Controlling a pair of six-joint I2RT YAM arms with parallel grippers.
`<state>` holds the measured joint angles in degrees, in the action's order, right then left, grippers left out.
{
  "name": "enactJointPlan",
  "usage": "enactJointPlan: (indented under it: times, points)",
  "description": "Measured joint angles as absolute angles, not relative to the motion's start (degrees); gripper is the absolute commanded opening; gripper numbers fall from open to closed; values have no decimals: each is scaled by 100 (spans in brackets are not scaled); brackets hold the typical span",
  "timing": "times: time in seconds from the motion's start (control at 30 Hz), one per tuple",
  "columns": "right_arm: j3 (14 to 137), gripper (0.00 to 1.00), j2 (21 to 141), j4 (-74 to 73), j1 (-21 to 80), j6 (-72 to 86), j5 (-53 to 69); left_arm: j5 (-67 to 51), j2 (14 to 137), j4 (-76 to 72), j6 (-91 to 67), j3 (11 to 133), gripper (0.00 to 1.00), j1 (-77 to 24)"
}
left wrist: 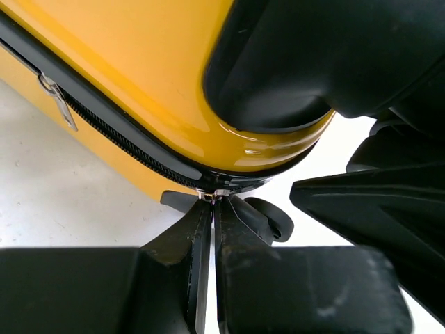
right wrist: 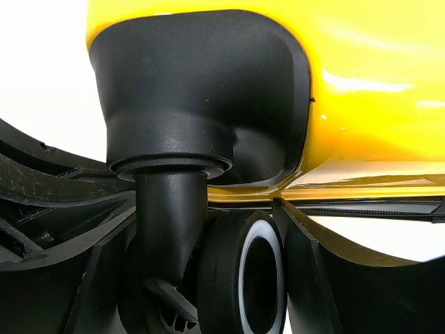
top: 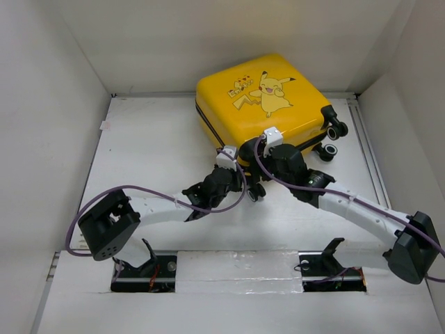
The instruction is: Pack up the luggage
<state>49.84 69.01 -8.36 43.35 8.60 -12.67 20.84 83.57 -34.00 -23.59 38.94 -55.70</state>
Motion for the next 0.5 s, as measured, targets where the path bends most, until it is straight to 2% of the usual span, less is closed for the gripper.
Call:
enactJointPlan:
  times: [0.27, 0.5]
  points:
    - [4818, 0, 6598, -899, 4268, 856, -1155, 2519, 8219, -3269, -2237, 3846, 0, -5483]
    - [4628, 0, 6189, -1184, 4257, 880, -958, 2327, 7946, -2998, -2792, 3798, 0, -4550]
